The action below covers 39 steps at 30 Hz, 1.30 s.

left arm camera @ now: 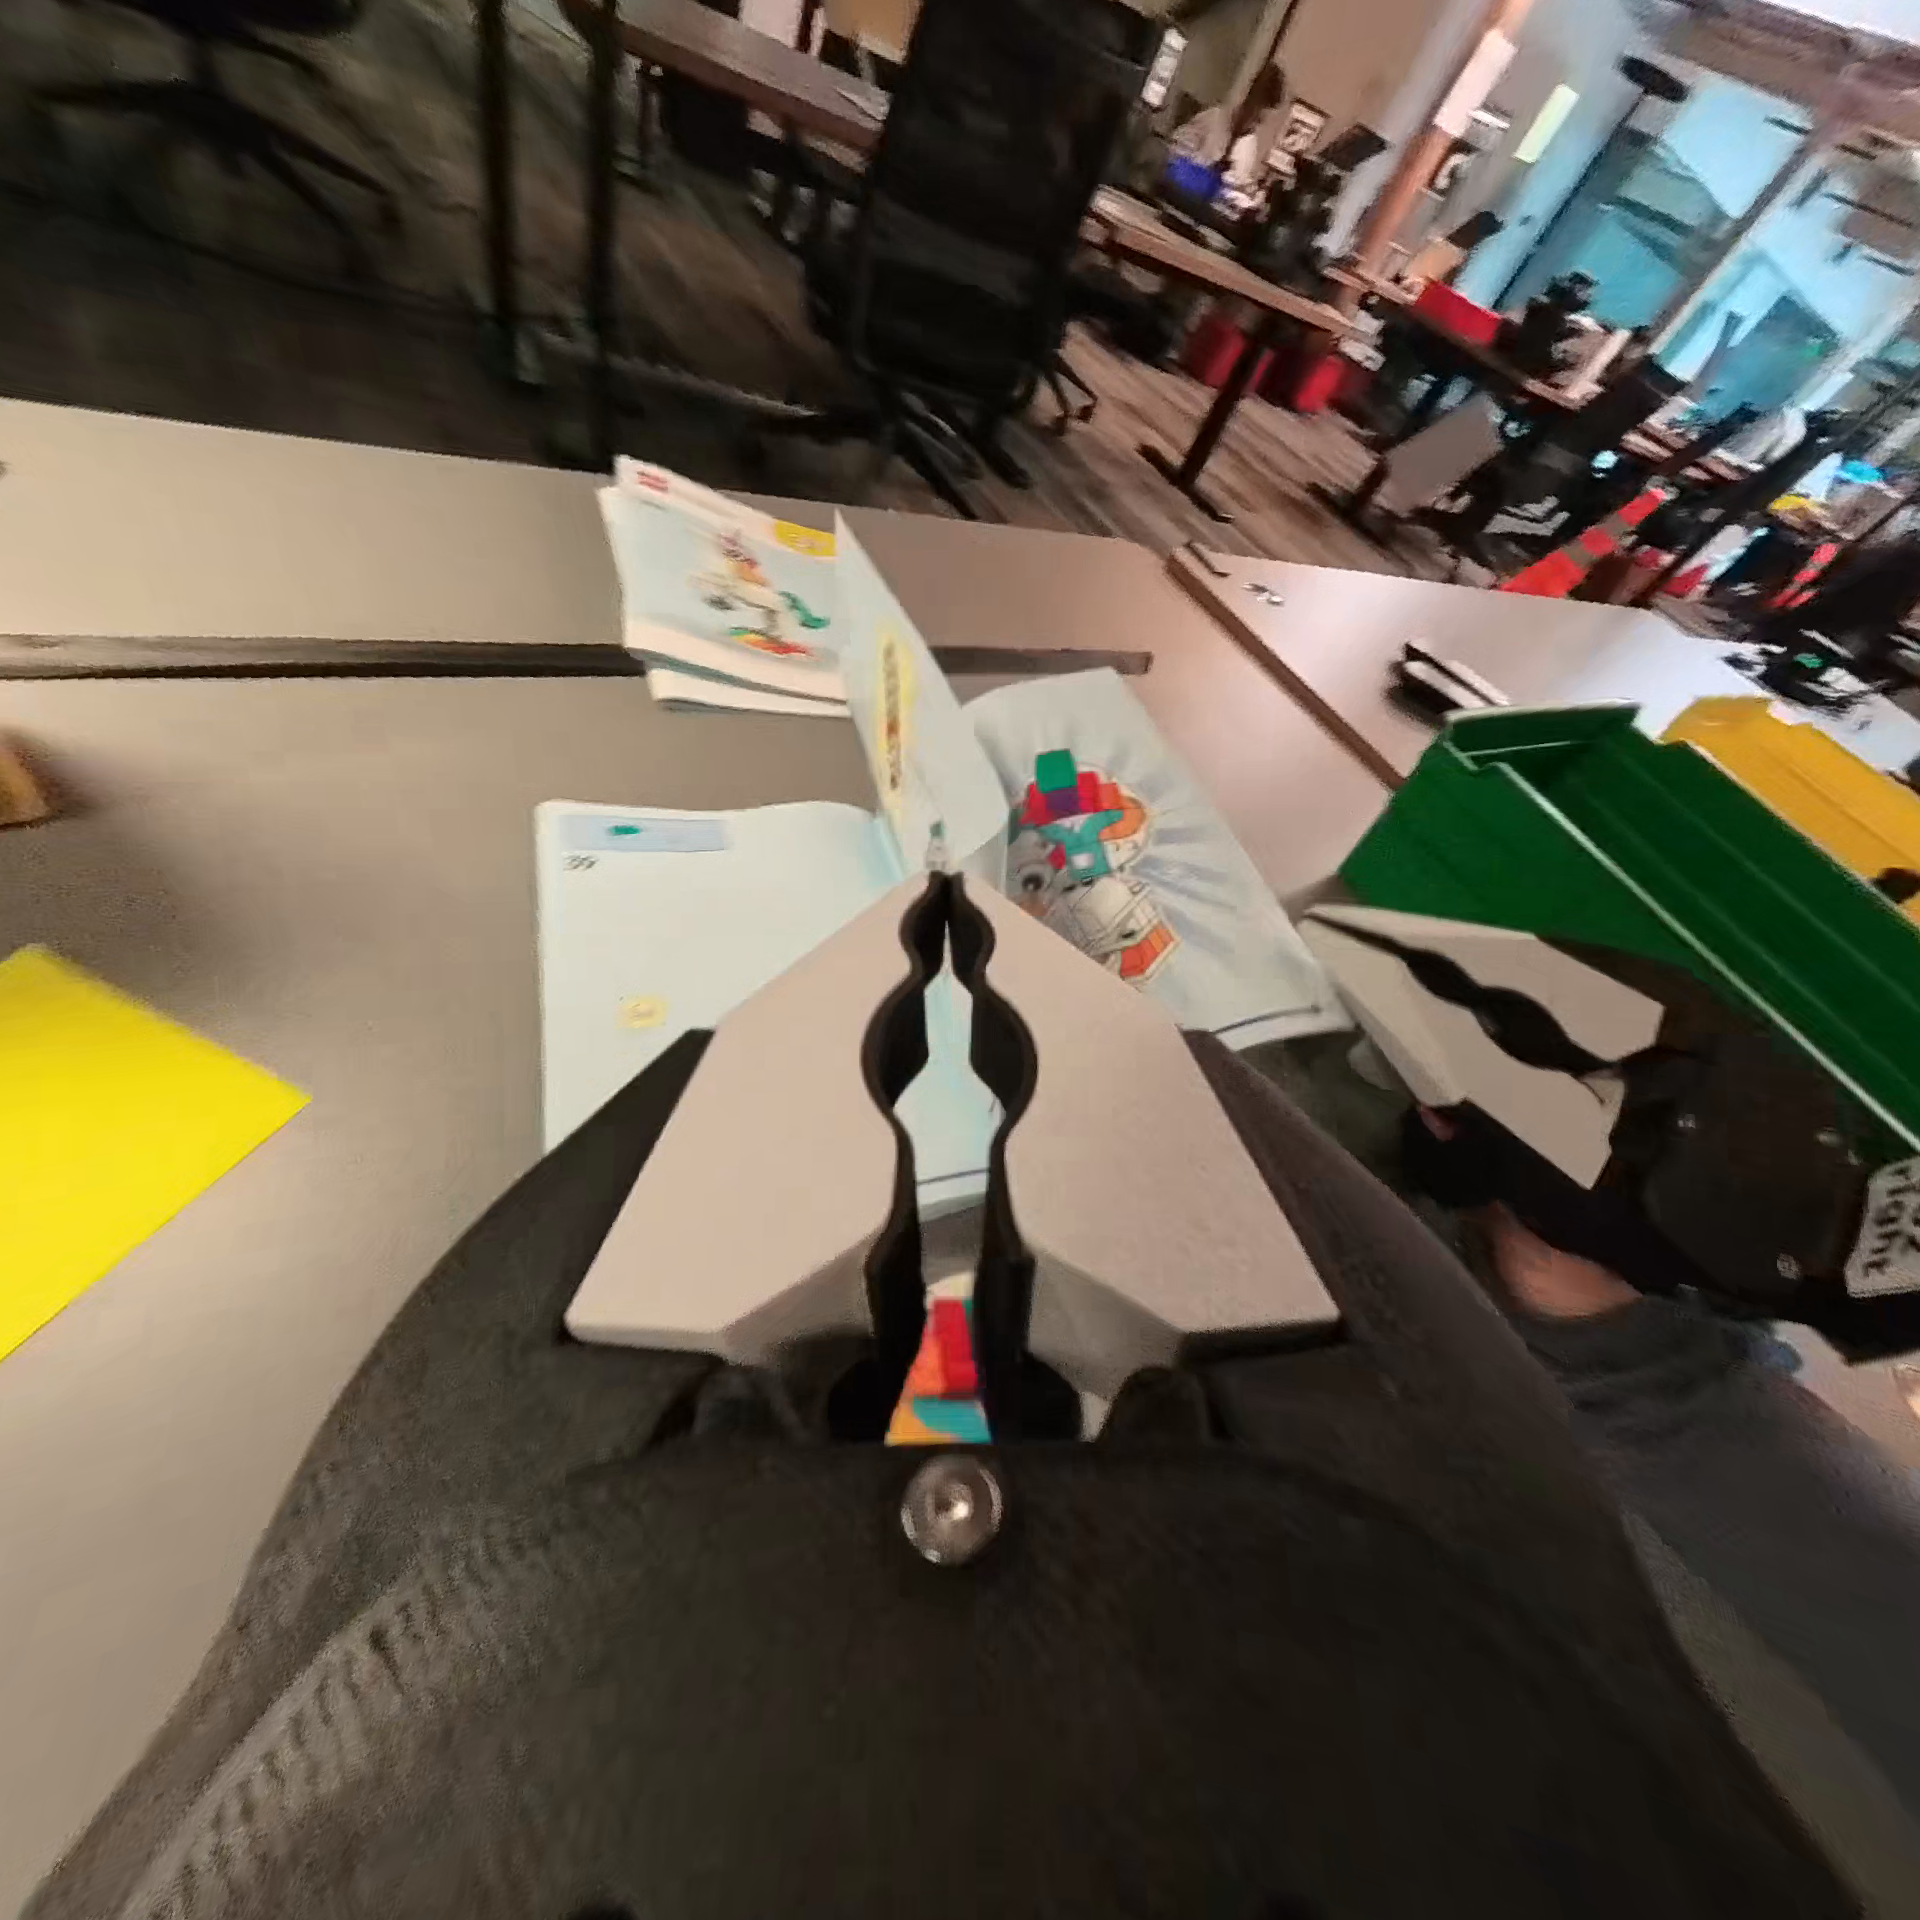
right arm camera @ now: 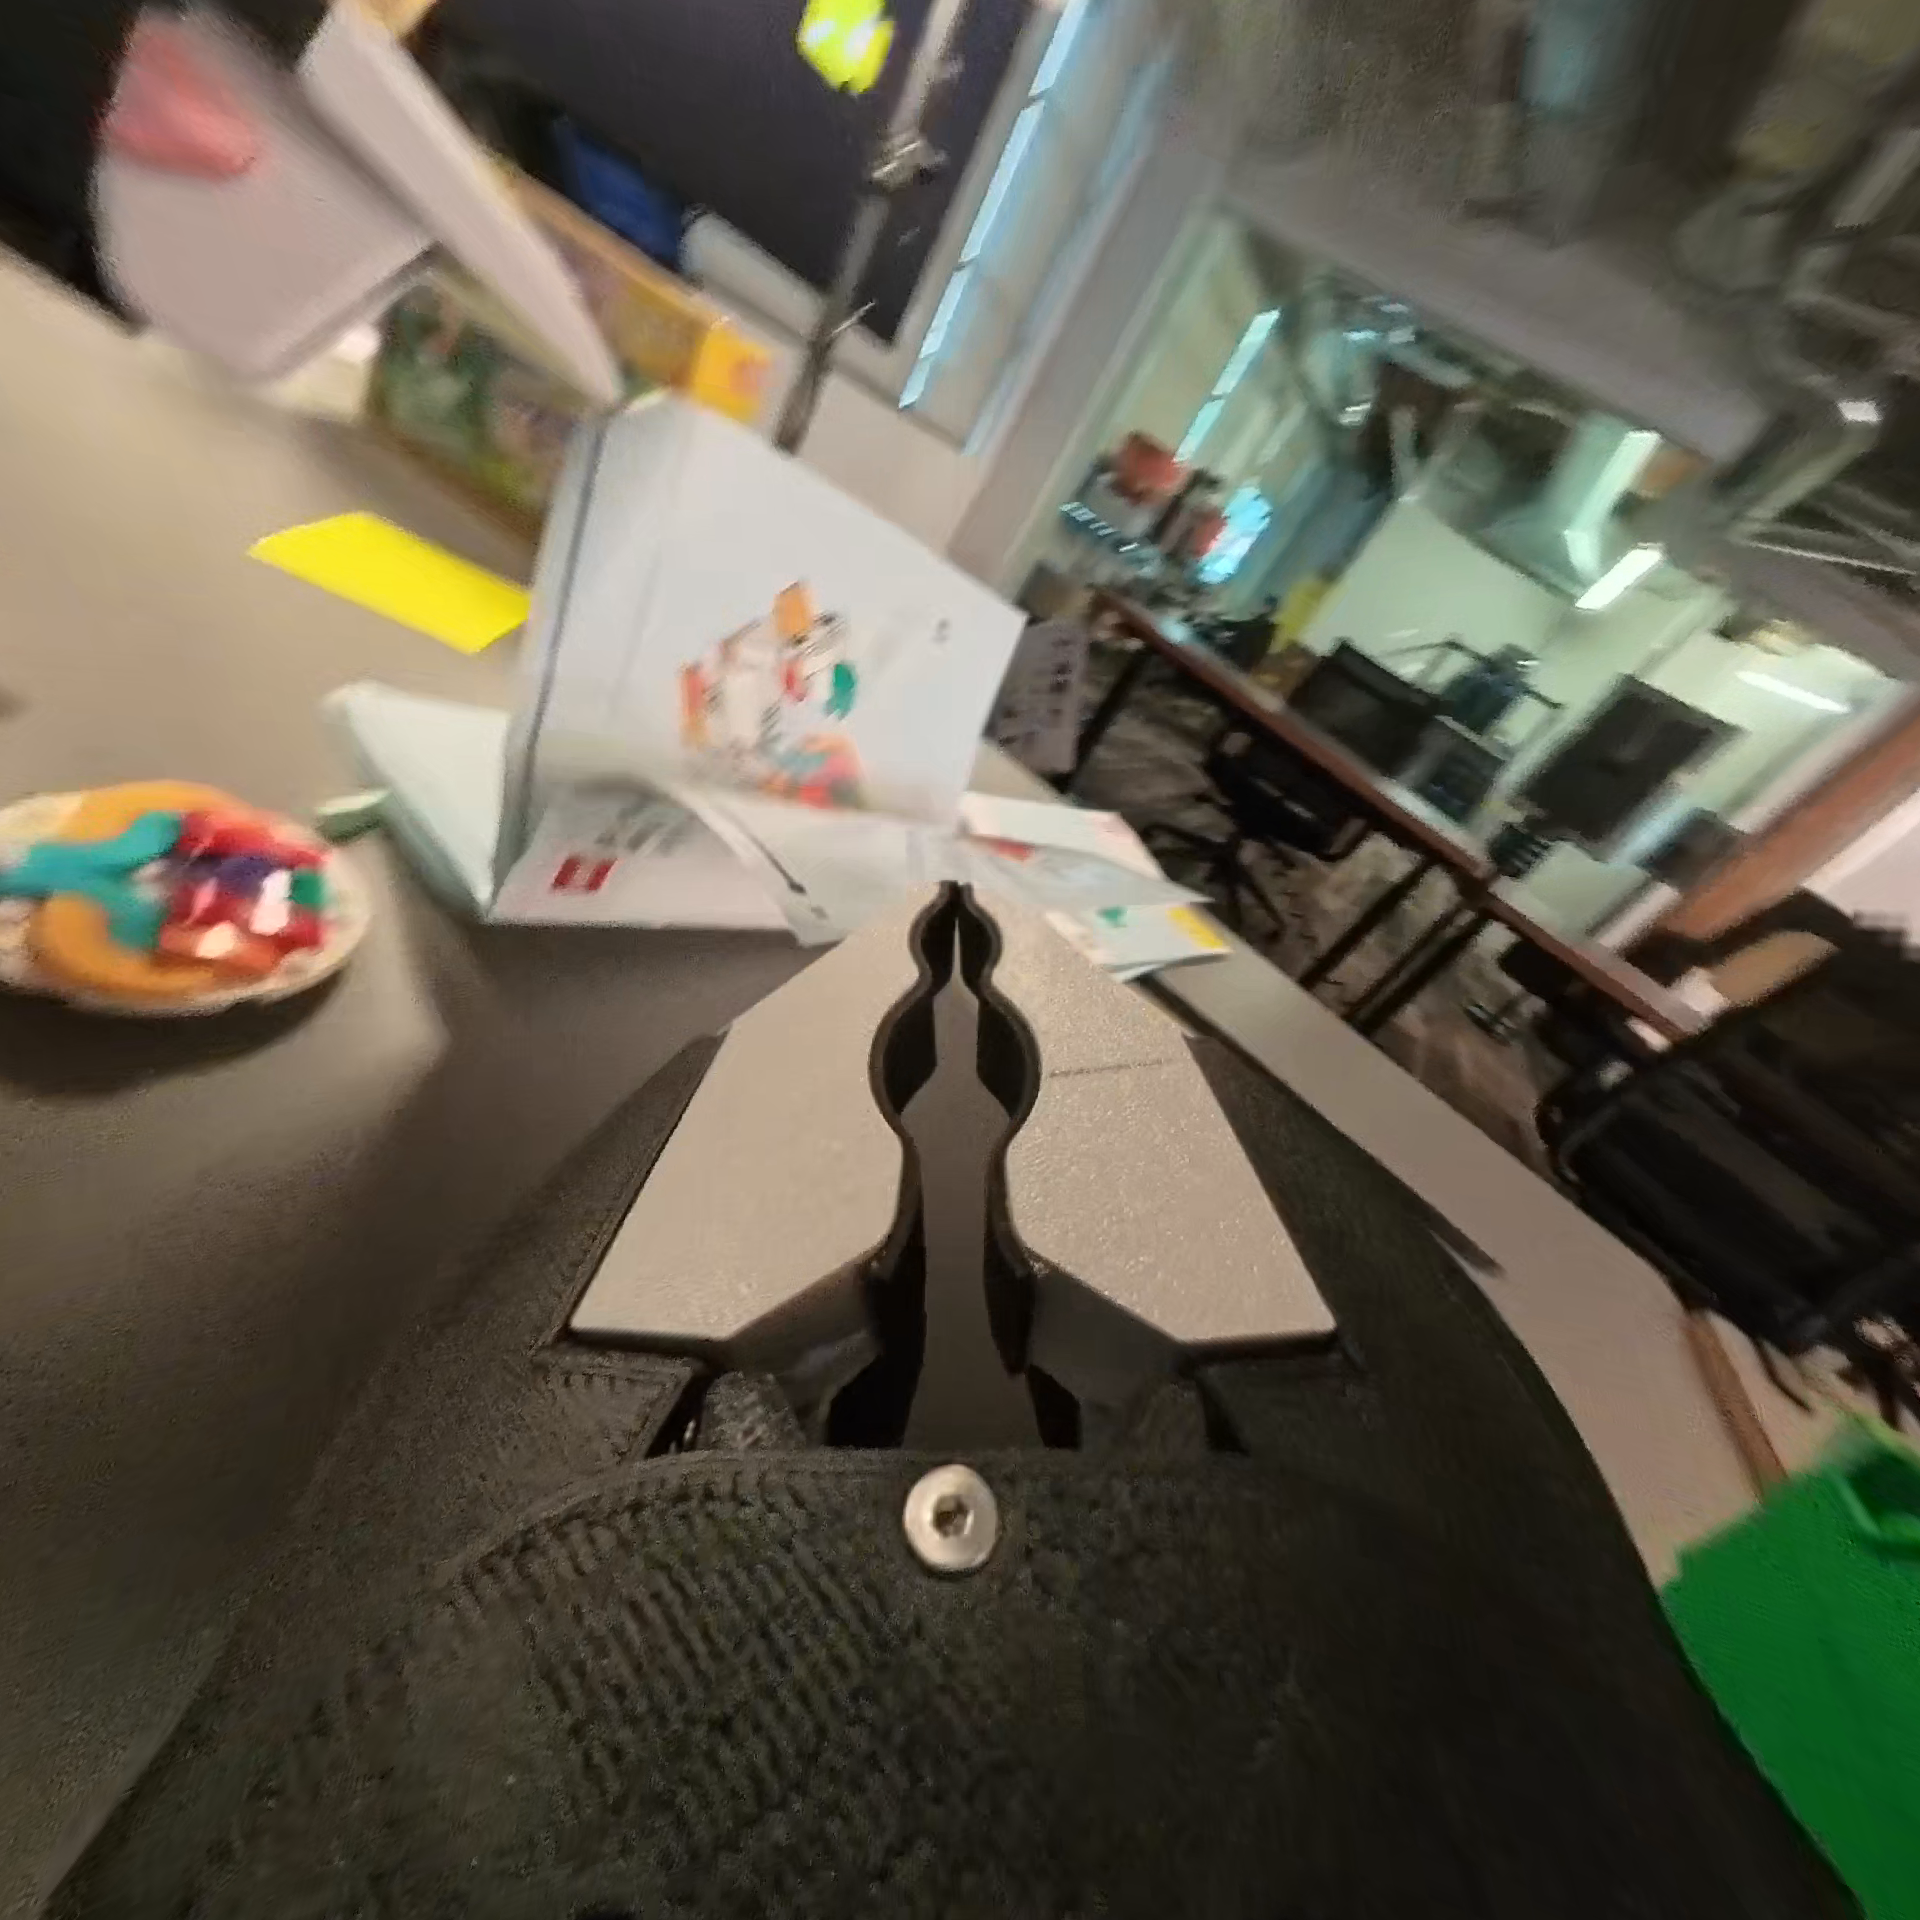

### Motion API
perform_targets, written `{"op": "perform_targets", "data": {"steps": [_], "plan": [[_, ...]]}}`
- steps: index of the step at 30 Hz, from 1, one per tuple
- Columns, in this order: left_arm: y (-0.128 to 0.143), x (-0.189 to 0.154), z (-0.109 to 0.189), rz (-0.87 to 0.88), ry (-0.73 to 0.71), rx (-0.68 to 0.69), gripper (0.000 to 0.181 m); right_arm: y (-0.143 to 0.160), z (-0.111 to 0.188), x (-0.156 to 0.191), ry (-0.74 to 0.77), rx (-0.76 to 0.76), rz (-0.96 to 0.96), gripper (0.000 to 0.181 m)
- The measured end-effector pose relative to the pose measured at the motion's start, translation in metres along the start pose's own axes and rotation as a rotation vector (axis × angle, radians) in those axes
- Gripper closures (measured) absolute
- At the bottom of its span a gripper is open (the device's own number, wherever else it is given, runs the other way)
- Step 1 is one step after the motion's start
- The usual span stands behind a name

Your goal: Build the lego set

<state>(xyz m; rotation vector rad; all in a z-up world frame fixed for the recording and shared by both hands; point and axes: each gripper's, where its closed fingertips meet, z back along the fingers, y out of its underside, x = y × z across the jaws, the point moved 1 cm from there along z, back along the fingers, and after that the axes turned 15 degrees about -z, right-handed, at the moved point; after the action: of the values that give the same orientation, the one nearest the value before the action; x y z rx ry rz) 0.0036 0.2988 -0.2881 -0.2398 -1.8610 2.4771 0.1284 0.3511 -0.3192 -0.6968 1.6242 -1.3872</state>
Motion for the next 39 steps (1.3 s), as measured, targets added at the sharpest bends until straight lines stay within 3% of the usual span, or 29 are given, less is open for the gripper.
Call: {"op": "perform_targets", "data": {"steps": [5, 7, 10, 12, 16, 19, 21, 26, 28, 33, 36, 39], "plan": [[0.017, 0.011, 0.018, -0.027, -0.054, 0.022, 0.181, 0.031, -0.011, 0.030, -0.108, 0.192, 0.161, 0.181], [0.018, 0.017, 0.026, -0.133, -0.160, 0.019, 0.164, 0.036, -0.012, 0.031, -0.114, 0.221, 0.171, 0.181], [0.003, 0.012, 0.043, -0.355, -0.331, -0.081, 0.162, 0.037, -0.012, 0.032, -0.120, 0.226, 0.178, 0.181], [-0.006, -0.004, 0.050, -0.477, -0.360, -0.141, 0.163, 0.039, -0.012, 0.033, -0.122, 0.236, 0.189, 0.181], [0.004, -0.030, 0.039, -0.543, -0.233, -0.105, 0.180, 0.038, -0.012, 0.032, -0.118, 0.236, 0.186, 0.181], [0.024, -0.045, 0.021, -0.541, -0.075, -0.006, 0.179, 0.036, -0.011, 0.030, -0.109, 0.224, 0.172, 0.181], [0.044, -0.039, 0.007, -0.522, -0.050, 0.128, 0.177, 0.035, -0.010, 0.028, -0.102, 0.215, 0.163, 0.181], [0.077, -0.016, -0.025, -0.442, -0.058, 0.397, 0.154, 0.031, -0.009, 0.025, -0.088, 0.195, 0.142, 0.181], [0.083, -0.016, -0.034, -0.418, -0.029, 0.436, 0.129, 0.031, -0.009, 0.025, -0.093, 0.189, 0.139, 0.181], [0.101, -0.011, -0.037, -0.418, -0.035, 0.546, 0.114, 0.028, -0.008, 0.024, -0.092, 0.176, 0.127, 0.181], [0.088, -0.019, -0.029, -0.440, -0.034, 0.527, 0.105, 0.028, -0.008, 0.023, -0.087, 0.174, 0.127, 0.181], [0.044, -0.024, -0.003, -0.484, -0.058, 0.390, 0.105, 0.028, -0.007, 0.021, -0.081, 0.168, 0.125, 0.181]]}}
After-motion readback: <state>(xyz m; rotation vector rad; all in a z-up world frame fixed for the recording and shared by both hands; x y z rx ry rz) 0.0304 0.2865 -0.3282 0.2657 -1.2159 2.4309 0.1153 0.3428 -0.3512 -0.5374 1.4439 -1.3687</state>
